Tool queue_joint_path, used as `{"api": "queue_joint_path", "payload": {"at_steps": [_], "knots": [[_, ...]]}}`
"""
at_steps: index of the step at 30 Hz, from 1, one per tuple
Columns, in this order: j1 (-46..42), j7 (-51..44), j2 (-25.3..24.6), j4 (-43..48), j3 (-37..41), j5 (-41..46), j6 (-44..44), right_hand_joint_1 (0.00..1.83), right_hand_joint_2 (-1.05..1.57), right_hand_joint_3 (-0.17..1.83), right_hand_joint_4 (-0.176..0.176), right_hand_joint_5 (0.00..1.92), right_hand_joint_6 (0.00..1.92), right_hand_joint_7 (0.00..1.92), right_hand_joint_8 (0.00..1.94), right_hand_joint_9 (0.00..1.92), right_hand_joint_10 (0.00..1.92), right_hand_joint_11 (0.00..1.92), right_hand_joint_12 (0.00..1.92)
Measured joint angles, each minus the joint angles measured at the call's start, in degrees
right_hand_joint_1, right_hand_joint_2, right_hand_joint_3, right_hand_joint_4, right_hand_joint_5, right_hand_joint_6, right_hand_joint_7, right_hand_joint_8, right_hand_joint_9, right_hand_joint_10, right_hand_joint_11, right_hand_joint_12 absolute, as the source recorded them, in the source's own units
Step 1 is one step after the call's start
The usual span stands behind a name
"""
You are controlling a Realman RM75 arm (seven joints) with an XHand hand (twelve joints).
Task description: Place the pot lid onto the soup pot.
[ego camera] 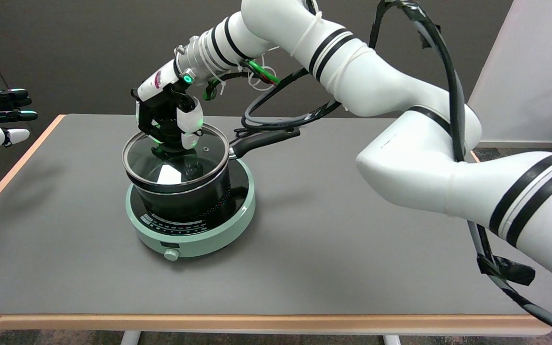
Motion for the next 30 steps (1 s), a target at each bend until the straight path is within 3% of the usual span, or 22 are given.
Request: {"api": "queue_joint_path", "payload": {"at_steps": [30], "knots": [[-1.3, 0.0, -0.5, 1.6, 0.1, 0.1, -0.3, 1.35, 0.93, 0.44, 0.176, 0.64, 1.26, 0.90, 1.24, 0.87, 1.45, 0.72, 1.81]]}}
